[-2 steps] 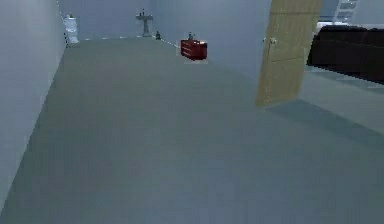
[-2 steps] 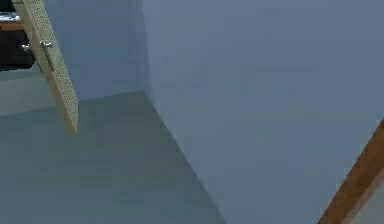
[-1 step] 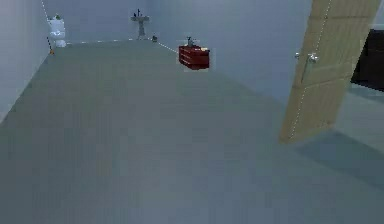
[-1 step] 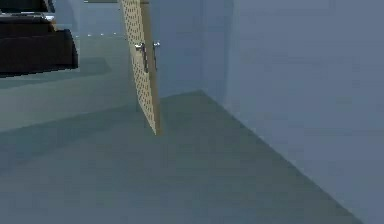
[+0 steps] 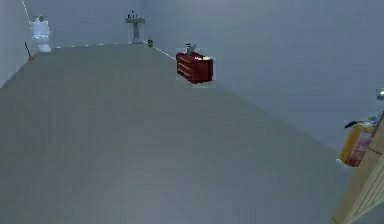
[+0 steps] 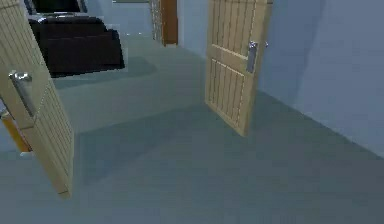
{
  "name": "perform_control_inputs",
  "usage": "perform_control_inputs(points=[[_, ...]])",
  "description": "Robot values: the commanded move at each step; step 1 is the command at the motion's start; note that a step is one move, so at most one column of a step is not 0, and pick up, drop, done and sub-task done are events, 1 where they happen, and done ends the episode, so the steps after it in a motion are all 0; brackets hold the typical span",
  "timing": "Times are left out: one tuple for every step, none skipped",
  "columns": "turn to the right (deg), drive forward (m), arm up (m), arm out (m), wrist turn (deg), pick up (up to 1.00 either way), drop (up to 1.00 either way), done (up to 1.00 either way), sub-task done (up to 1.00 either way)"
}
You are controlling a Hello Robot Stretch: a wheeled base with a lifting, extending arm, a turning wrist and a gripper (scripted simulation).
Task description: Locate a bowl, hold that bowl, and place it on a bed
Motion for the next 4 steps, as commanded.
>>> perform_control_inputs(points=[[0.0,1.00,0.00,0.00,0.0,0.00,0.00,0.00,0.00],[0.0,1.00,0.00,0.00,0.0,0.00,0.00,0.00,0.00],[0.0,1.00,0.00,0.00,0.0,0.00,0.00,0.00,0.00],[0.0,0.45,0.00,0.00,0.0,0.00,0.00,0.00,0.00]])
